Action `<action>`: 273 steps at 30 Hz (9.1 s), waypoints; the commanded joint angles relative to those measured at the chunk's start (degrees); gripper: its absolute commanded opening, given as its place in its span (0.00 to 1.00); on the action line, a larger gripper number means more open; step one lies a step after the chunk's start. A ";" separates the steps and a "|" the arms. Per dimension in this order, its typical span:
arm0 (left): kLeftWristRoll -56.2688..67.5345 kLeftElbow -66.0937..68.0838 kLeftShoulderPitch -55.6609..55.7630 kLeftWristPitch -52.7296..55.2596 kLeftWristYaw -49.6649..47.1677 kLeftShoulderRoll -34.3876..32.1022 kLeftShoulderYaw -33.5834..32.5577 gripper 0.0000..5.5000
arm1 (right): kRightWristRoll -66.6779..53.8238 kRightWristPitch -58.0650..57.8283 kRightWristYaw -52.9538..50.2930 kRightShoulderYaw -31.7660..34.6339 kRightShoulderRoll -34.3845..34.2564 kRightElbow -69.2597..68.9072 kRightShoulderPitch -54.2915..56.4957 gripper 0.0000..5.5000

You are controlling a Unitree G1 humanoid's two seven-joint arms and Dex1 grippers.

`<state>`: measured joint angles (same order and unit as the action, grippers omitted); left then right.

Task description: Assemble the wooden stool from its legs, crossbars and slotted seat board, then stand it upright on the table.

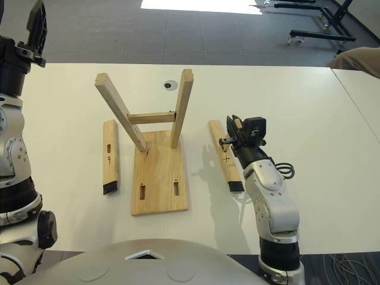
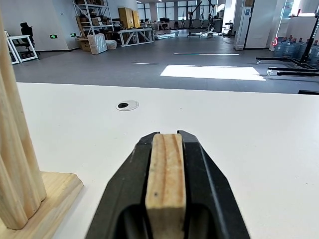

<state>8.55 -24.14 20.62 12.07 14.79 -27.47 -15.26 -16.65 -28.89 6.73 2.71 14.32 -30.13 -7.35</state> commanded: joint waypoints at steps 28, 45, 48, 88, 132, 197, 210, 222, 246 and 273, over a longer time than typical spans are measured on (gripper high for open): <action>-0.69 -0.98 -0.77 0.01 -0.66 0.41 0.30 0.51 | -1.00 -4.10 2.03 0.79 -0.33 5.70 -2.42 0.29; -1.63 2.84 0.03 -1.61 0.17 -1.16 -0.18 0.51 | 1.44 9.95 4.61 0.56 -1.13 -4.53 1.10 0.62; -1.69 3.37 0.36 -2.13 0.52 -1.08 0.32 0.51 | 1.18 8.18 2.58 2.16 -1.82 -4.37 7.23 0.62; -1.92 -0.55 -3.13 -1.03 -1.37 -0.16 -1.76 0.51 | -4.52 -1.85 -0.95 16.07 -0.24 4.45 6.57 0.62; -2.60 -4.75 -5.93 1.16 -3.26 1.94 -1.15 0.51 | 0.46 -53.19 5.24 0.96 7.54 -9.75 0.20 0.38; 73.76 2.64 6.63 30.80 26.98 -0.74 1.62 0.65 | -27.82 -6.92 50.72 -8.33 9.36 12.89 36.39 0.37; 72.96 2.89 5.71 31.19 28.12 -1.42 1.02 0.40 | -28.02 -5.82 49.80 -7.69 7.90 12.96 36.23 0.37; 71.66 3.39 6.11 29.66 28.85 -2.01 -0.64 0.40 | -25.66 -9.53 48.93 -8.80 11.14 13.69 35.90 0.47; 49.68 -13.20 -17.97 22.22 41.26 -13.18 -2.65 0.37 | -29.86 -14.36 57.59 5.58 28.63 25.03 32.42 0.74; 34.24 -15.40 -37.39 6.97 44.89 -12.33 9.63 0.37 | -24.65 -14.08 60.30 0.52 27.98 30.52 35.70 0.74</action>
<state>43.60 -39.86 -15.52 17.66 58.62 -38.21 -6.73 -42.54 -43.11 66.85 3.88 42.28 -0.27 26.72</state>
